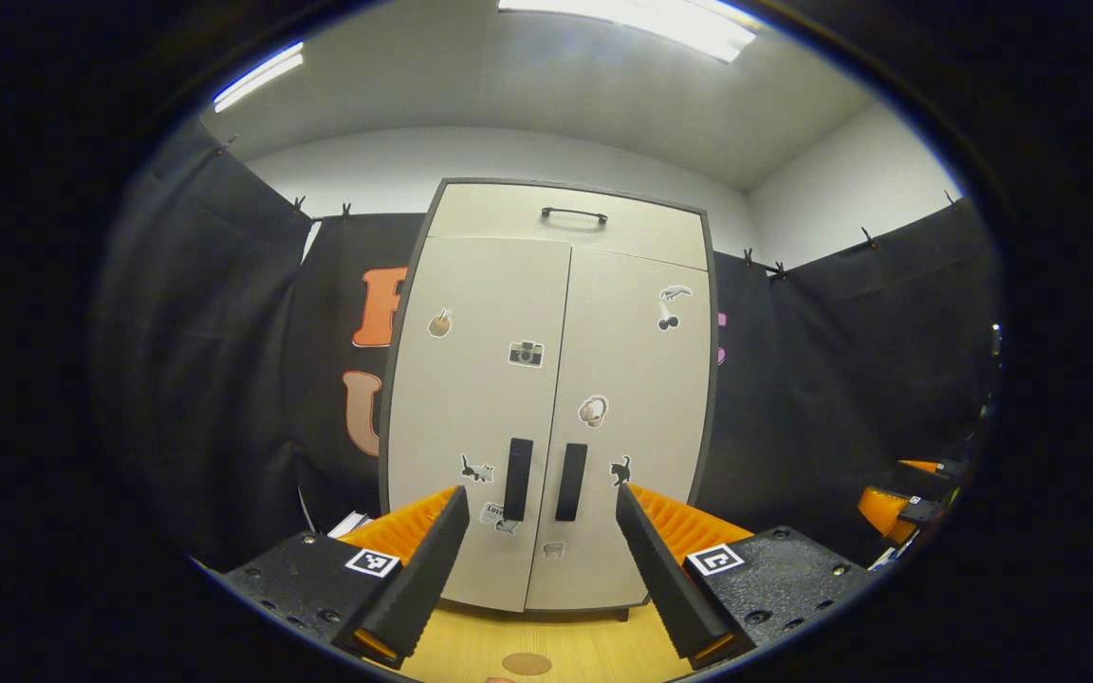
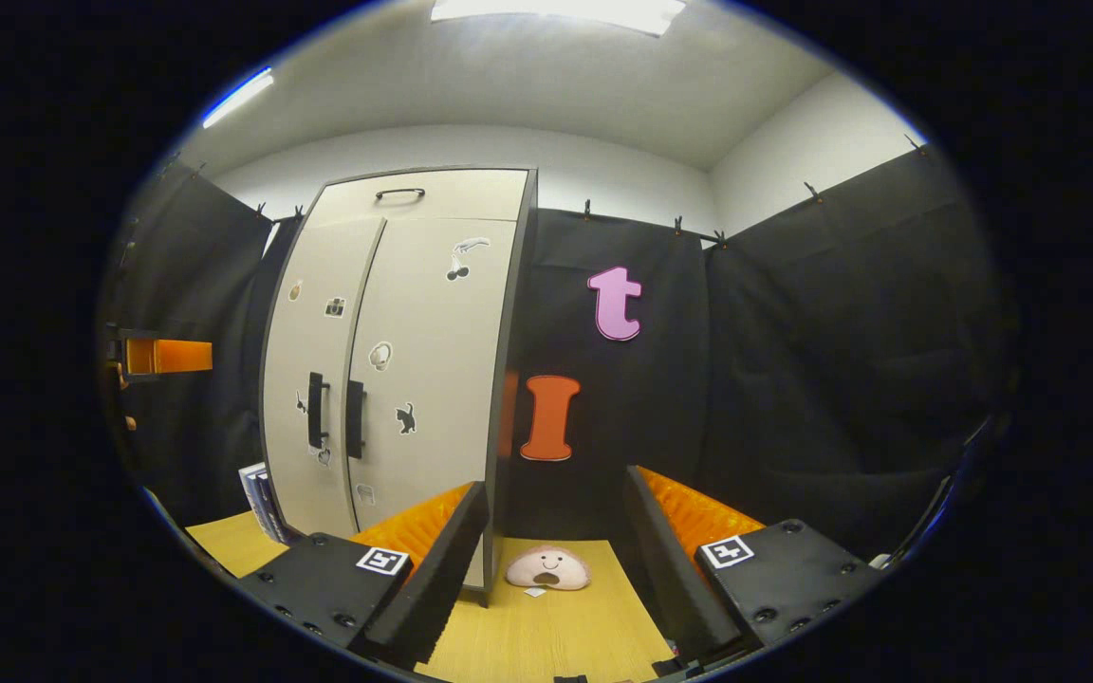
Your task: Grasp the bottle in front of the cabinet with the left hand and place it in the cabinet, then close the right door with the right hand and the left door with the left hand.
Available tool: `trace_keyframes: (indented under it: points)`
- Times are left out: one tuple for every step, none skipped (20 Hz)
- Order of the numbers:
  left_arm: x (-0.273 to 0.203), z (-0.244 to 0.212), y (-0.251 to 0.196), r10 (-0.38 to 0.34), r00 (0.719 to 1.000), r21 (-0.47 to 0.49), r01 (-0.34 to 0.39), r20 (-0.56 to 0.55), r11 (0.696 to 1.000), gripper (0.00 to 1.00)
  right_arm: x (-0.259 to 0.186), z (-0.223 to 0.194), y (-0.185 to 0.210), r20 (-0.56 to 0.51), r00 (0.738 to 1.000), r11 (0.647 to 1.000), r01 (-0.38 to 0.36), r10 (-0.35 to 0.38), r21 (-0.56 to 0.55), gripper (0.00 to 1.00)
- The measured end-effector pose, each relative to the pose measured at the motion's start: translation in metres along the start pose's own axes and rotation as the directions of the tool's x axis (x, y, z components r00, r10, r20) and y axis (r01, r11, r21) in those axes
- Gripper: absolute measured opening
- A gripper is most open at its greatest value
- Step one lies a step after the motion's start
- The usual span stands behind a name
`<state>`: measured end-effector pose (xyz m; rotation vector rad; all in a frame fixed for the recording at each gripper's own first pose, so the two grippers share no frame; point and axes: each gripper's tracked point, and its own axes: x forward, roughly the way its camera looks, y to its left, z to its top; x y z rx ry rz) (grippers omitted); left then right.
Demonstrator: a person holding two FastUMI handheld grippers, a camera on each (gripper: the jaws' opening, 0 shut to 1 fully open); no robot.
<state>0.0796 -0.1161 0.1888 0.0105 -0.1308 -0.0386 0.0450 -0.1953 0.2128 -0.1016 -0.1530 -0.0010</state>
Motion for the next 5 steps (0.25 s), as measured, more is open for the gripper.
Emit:
trace_keyframes:
  points:
    - [0.0016, -0.0010, 0.0013, 0.004, 1.000, -0.001, -0.004, -0.002, 1.000, 0.95, 0.0006, 0.0002, 0.0007, 0.000, 1.000, 1.000, -0.001, 0.001, -0.001, 0.95]
    - [0.0014, -0.0021, 0.0023, 0.006, 1.000, -0.002, -0.006, -0.003, 1.000, 0.95, 0.0007, -0.0001, 0.0002, 0.000, 1.000, 1.000, -0.002, 0.002, -0.002, 0.95]
    - [0.0024, -0.0032, 0.0035, 0.009, 1.000, -0.003, -0.009, -0.004, 1.000, 0.93, 0.0005, 0.0002, 0.0000, 0.001, 1.000, 1.000, -0.003, 0.003, -0.002, 0.95]
    - [0.0018, -0.0036, 0.0046, 0.011, 1.000, -0.004, -0.011, -0.004, 1.000, 0.95, 0.0010, -0.0001, -0.0002, 0.001, 1.000, 1.000, -0.004, 0.004, -0.003, 0.95]
    - [0.0028, -0.0038, 0.0054, 0.015, 1.000, -0.004, -0.015, -0.005, 1.000, 0.95, 0.0016, -0.0005, -0.0002, 0.000, 1.000, 1.000, -0.003, 0.003, -0.004, 0.95]
